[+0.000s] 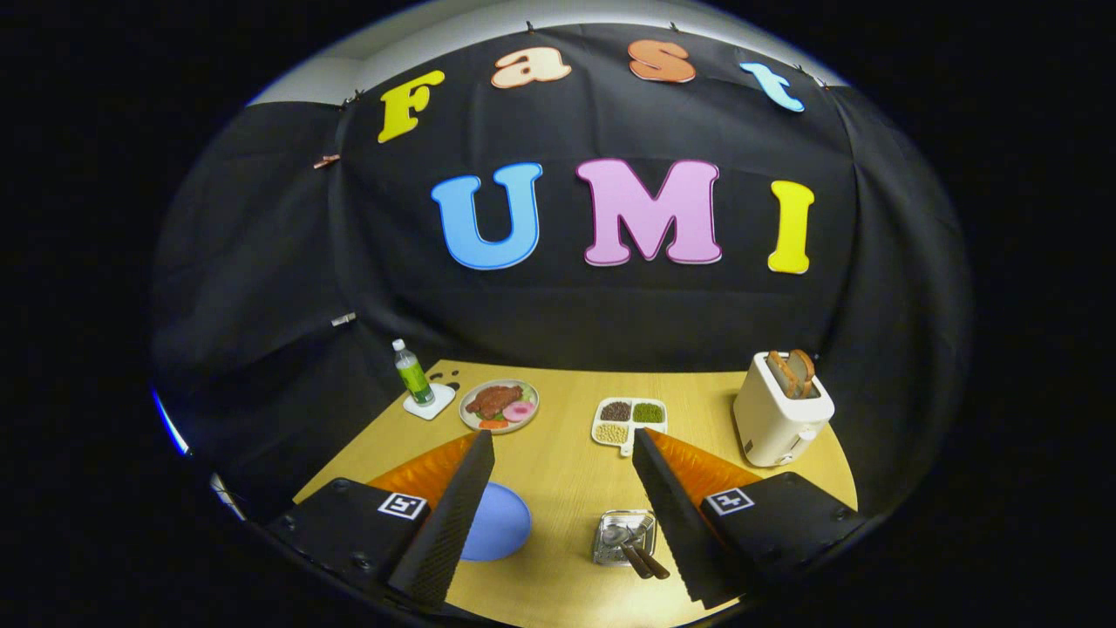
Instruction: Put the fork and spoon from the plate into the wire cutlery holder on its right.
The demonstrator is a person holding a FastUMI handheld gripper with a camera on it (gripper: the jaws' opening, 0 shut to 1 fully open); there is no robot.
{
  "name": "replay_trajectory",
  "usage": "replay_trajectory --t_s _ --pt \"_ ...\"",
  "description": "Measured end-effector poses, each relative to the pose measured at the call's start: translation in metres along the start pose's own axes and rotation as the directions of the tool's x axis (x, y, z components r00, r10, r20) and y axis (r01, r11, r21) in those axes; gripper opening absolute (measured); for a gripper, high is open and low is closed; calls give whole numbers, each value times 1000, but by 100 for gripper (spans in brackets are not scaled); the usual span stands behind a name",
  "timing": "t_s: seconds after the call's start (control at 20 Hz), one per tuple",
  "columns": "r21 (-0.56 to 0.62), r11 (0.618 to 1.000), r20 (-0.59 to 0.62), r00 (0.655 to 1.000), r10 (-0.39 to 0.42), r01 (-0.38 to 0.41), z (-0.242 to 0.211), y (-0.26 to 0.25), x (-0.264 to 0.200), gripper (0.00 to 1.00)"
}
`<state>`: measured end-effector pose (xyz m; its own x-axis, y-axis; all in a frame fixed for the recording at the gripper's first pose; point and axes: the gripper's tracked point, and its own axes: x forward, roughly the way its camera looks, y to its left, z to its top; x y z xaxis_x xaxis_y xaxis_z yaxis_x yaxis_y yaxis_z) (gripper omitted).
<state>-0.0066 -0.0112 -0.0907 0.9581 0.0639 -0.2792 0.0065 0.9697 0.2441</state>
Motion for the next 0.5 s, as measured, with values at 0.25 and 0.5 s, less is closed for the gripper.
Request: replay_trajectory --t_s 0.25,0.5 --pt "-64 997 135 990 -37 46 29 14 -26 99" --pt "-102 991 183 981 -64 84 37 30 -46 99"
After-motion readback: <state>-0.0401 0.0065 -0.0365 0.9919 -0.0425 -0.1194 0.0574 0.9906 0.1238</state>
